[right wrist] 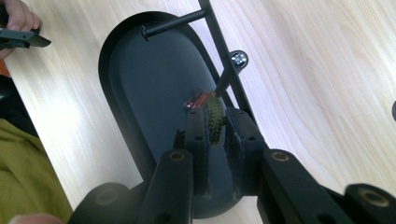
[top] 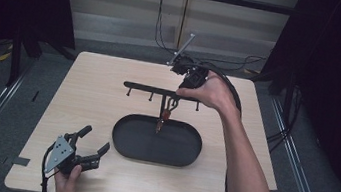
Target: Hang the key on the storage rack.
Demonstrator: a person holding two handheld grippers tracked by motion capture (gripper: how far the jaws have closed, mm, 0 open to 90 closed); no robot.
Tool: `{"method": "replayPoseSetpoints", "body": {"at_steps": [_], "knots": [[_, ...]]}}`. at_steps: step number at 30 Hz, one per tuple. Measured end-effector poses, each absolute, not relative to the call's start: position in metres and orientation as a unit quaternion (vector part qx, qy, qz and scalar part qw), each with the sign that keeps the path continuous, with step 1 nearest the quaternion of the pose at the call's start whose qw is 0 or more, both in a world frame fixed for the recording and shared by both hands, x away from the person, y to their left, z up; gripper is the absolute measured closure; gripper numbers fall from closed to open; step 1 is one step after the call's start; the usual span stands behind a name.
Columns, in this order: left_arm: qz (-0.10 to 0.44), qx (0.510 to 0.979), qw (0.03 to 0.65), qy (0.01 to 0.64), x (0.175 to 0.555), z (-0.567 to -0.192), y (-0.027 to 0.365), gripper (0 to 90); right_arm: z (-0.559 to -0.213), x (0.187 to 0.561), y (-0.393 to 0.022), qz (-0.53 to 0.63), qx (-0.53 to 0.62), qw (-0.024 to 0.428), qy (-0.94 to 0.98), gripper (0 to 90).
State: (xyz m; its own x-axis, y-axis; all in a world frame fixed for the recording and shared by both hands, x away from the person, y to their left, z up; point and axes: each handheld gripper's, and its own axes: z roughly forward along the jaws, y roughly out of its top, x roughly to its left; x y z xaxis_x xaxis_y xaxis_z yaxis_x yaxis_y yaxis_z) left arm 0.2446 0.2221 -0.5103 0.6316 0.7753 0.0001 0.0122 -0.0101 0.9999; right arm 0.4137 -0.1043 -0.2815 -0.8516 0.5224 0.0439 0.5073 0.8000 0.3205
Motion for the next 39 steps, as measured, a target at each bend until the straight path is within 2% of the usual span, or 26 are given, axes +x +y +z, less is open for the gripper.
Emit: {"method": "replayPoseSetpoints", "body": {"at_steps": [4, 12, 16, 20, 28, 31, 34, 39], "knots": [[0.3, 0.642, 0.635, 0.307, 0.245, -0.51, 0.222, 15.7, -0.281, 0.412, -0.109, 0.178, 0.273, 0.012, 0.945, 76.2], [0.301, 0.642, 0.634, 0.307, 0.245, -0.51, 0.222, 15.7, -0.283, 0.407, -0.113, 0.194, 0.29, -0.011, 0.937, 65.3], [0.301, 0.643, 0.634, 0.307, 0.245, -0.51, 0.222, 15.7, -0.284, 0.4, -0.116, 0.204, 0.294, 0.01, 0.934, 58.3], [0.301, 0.645, 0.633, 0.307, 0.244, -0.51, 0.222, 15.7, -0.287, 0.396, -0.12, 0.219, 0.297, 0.014, 0.929, 51.7], [0.301, 0.645, 0.632, 0.306, 0.244, -0.51, 0.222, 15.7, -0.291, 0.382, -0.131, 0.258, 0.308, 0.021, 0.915, 44.1], [0.301, 0.645, 0.632, 0.306, 0.245, -0.51, 0.222, 15.7, -0.293, 0.376, -0.135, 0.275, 0.312, 0.028, 0.909, 38.0], [0.301, 0.645, 0.632, 0.306, 0.244, -0.51, 0.222, 15.7, -0.295, 0.37, -0.139, 0.29, 0.307, 0.032, 0.906, 40.7], [0.301, 0.644, 0.633, 0.307, 0.244, -0.51, 0.222, 15.7, -0.299, 0.356, -0.144, 0.325, 0.306, 0.047, 0.894, 33.9]]}}
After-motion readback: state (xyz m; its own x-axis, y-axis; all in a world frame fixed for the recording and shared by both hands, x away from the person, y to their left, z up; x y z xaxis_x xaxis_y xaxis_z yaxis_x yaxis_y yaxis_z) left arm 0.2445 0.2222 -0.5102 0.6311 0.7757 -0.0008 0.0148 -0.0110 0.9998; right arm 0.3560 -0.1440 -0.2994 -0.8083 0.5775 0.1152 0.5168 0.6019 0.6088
